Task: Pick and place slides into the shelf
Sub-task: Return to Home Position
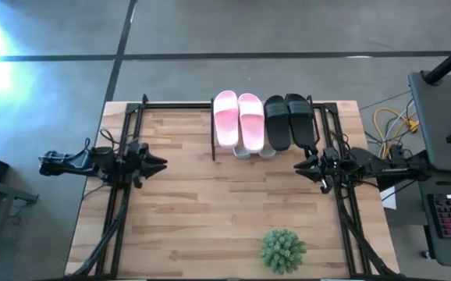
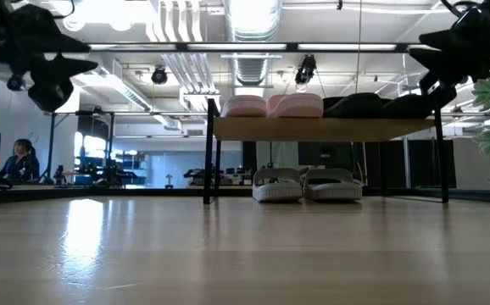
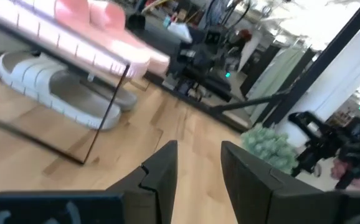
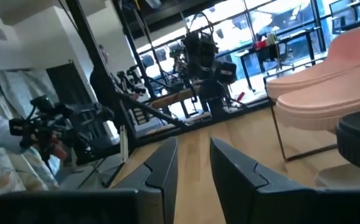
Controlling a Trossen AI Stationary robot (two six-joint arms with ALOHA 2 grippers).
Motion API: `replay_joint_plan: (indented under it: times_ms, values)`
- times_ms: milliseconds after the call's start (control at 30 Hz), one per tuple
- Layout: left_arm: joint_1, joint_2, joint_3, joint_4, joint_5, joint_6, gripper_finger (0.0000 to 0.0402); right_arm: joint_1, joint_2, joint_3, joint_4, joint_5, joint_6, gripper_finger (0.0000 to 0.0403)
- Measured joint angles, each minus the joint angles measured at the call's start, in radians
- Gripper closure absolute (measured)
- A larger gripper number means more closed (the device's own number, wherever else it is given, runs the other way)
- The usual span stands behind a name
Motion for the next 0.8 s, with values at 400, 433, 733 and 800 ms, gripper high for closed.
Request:
replay_joint_plan:
  times_ms: [400,433,733,800]
  values:
    - [0.0,0.017,-0.108,0.013,-0.001,-0.003,0.0293,0.0,0.021,0.0,0.001,0.003,0.0,0.0328]
    - [0.0,0.023,-0.108,0.017,-0.001,-0.003,0.0293,0.0,0.021,0.0,0.001,0.003,0.0,0.0328]
    - [0.0,0.036,-0.113,0.042,-0.002,-0.003,0.0293,0.0,0.021,0.0,0.0,0.003,-0.001,0.0321]
    - [0.0,0.039,-0.113,0.041,-0.001,-0.003,0.0293,0.0,0.021,0.0,0.0,0.003,0.0,0.0322]
